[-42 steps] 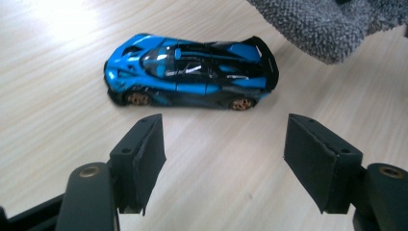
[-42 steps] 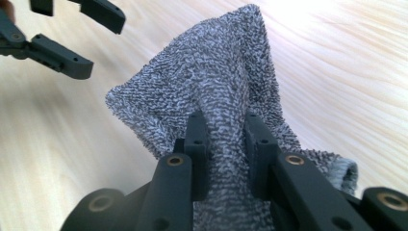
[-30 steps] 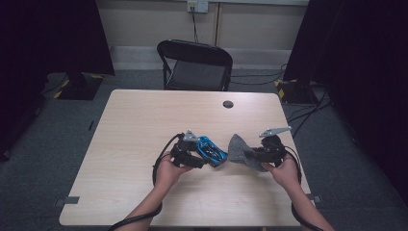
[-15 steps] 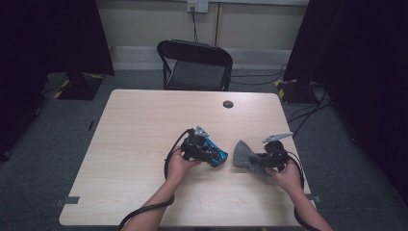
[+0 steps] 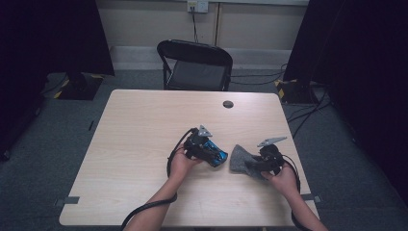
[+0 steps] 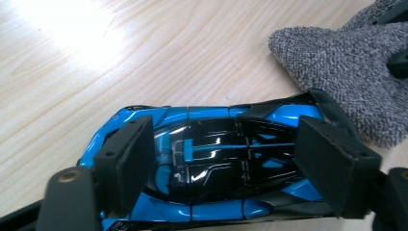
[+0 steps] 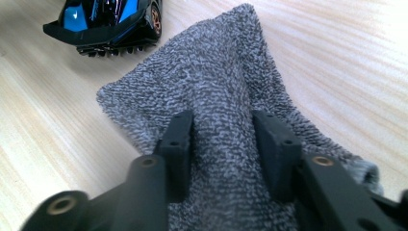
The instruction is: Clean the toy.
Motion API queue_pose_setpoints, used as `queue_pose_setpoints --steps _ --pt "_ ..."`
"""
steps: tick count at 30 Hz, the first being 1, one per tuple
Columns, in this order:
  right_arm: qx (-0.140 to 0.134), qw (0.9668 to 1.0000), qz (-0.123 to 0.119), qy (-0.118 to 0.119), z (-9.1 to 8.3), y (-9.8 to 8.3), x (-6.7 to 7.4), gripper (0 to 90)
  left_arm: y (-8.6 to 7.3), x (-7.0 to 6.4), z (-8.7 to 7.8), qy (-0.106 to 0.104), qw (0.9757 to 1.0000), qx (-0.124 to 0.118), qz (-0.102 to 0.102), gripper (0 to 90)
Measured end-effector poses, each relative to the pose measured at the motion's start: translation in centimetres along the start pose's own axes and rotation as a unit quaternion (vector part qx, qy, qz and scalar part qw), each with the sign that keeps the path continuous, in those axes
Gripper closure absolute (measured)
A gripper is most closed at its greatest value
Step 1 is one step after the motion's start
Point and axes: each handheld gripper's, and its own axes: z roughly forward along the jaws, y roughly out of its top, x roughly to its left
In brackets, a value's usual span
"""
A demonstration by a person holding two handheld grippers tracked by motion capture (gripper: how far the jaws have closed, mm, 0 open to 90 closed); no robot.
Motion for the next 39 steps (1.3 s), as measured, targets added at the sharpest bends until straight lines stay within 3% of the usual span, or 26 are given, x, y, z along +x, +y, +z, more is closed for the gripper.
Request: queue_pose_setpoints --steps 3,8,13,18,25,30,33,39 --pt "-0.003 1.0000 -0.007 -0.005 0.1 0.1 0.3 53.1 -0.3 0.4 0.0 -0.001 1.0000 0.000 0.002 19.0" --pt "-0.010 0.9998 -0.011 -0.010 0.2 0.4 0.6 47.9 -0.7 0.9 0.1 -0.002 0.9996 -0.007 -0.025 14.4" --pt "-0.007 0.9999 -0.010 -0.011 0.7 0.6 0.9 46.6 -0.7 1.1 0.2 -0.009 0.9997 -0.007 -0.022 13.4" --pt "-0.004 1.0000 -0.006 -0.005 1.1 0.4 0.8 51.2 -0.6 1.2 0.2 -0.011 0.9998 0.000 -0.019 13.2" --pt "0.013 0.9999 0.004 0.007 1.2 0.7 1.2 73.7 -0.4 1.1 0.2 -0.011 0.9997 0.006 -0.019 13.2" --pt "-0.001 0.9998 0.019 0.007 1.5 1.3 2.0 76.1 -0.3 1.1 0.2 -0.010 0.9997 0.009 -0.018 13.2" --pt "0.009 0.9999 0.011 0.006 2.3 1.7 3.0 76.4 -0.3 1.2 0.2 -0.008 0.9998 0.008 -0.018 13.4" --pt "0.016 0.9992 0.013 0.036 2.2 1.6 3.4 76.7 -0.4 1.1 0.2 -0.008 0.9997 0.005 -0.020 13.4"
